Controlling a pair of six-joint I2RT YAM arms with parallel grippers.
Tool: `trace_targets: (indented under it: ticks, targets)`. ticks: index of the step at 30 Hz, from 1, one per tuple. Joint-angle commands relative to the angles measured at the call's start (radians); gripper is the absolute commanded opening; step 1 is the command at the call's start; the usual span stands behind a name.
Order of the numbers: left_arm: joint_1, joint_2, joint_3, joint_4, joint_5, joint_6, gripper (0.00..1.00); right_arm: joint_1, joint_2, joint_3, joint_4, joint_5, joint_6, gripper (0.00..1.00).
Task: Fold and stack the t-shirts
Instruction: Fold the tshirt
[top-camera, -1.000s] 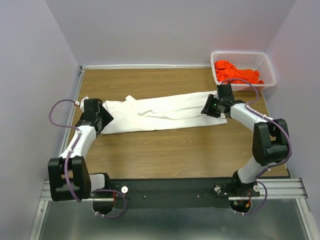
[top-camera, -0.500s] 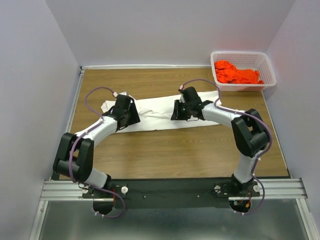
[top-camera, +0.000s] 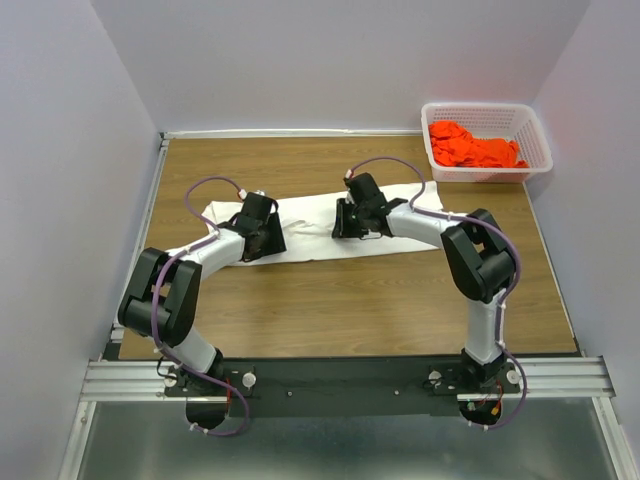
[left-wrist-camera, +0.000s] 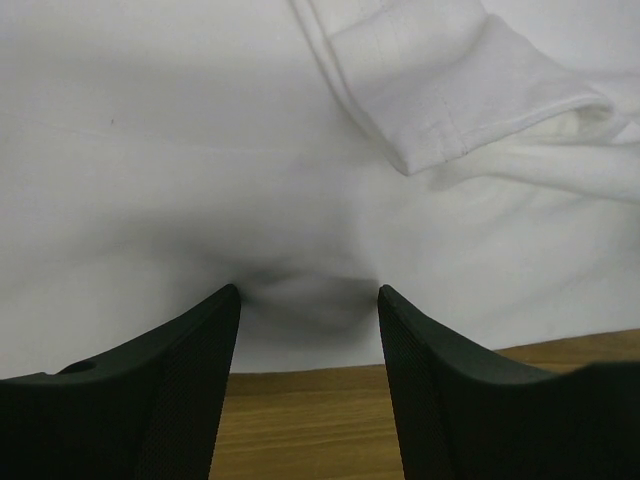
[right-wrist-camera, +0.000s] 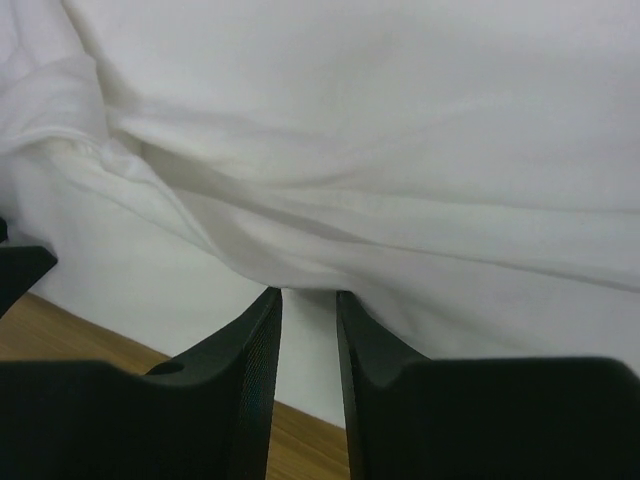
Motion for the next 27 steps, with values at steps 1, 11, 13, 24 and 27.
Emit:
trace_targets:
  ticks: [1,11,13,24,27]
  targets:
    - [-0.003,0.010,0.000,-0.055,-0.026,0.019,0.66,-0.002,0.047,0.067,0.021,0.126,-0.036,0.35]
    - [-0.002,-0.039,-0.017,-0.089,-0.034,0.034,0.66,-0.085,0.190,0.360,-0.050,0.301,-0.156,0.36]
    - [-0.003,-0.053,-0.020,-0.094,-0.035,0.034,0.66,-0.100,0.175,0.381,-0.071,0.321,-0.176,0.36]
    - [0.020,-0.162,-0.041,-0.115,-0.077,-0.018,0.66,-0.237,-0.138,-0.025,-0.070,0.202,-0.087,0.37]
    - [0.084,-0.234,-0.069,-0.083,-0.065,-0.052,0.66,-0.317,-0.220,-0.146,-0.045,0.110,-0.058,0.37]
